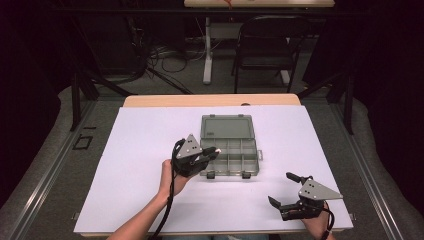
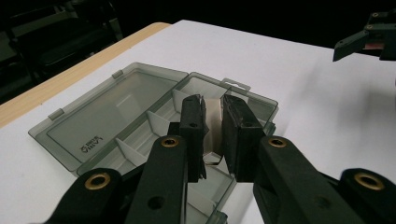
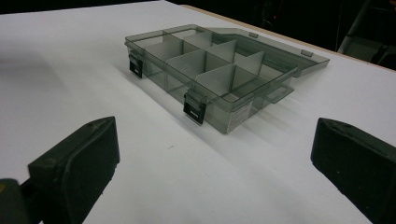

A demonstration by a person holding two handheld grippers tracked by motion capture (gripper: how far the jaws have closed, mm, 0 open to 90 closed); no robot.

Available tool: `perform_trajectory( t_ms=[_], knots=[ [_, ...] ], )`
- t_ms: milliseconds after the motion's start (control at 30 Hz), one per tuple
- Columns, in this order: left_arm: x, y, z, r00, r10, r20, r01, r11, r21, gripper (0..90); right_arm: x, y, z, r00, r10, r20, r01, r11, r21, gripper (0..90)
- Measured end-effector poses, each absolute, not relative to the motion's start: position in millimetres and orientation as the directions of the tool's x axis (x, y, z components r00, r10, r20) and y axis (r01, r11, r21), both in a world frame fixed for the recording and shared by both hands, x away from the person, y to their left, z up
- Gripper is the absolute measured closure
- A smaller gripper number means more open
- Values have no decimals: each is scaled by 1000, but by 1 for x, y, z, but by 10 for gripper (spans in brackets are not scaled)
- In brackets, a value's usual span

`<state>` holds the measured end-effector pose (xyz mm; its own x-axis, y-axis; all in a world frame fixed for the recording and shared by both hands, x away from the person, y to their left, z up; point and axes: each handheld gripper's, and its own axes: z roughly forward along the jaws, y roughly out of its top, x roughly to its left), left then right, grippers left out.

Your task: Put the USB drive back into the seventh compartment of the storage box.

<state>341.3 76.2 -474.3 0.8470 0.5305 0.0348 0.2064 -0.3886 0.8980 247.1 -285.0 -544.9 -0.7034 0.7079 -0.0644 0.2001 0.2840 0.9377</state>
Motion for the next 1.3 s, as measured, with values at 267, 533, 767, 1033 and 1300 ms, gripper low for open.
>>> perform_trajectory(
  t_ms=[267,533,767,1033,1300],
  knots=[
    [347,69,-473,846,533,21,218,-381,898,785,247,-285,-545,-703,708,-66,200,286,937,7],
    [352,59,-473,845,534,7,228,-372,900,785,247,-285,-545,-702,709,-63,202,284,937,7],
    [356,50,-474,842,539,-6,242,-367,898,785,247,-285,-545,-703,709,-62,202,283,937,7],
    [362,40,-477,835,549,-29,265,-356,896,785,247,-285,-545,-704,708,-60,203,282,938,7],
    [367,32,-484,827,560,-56,299,-353,887,785,248,-285,-545,-705,707,-62,201,282,938,7]
  ],
)
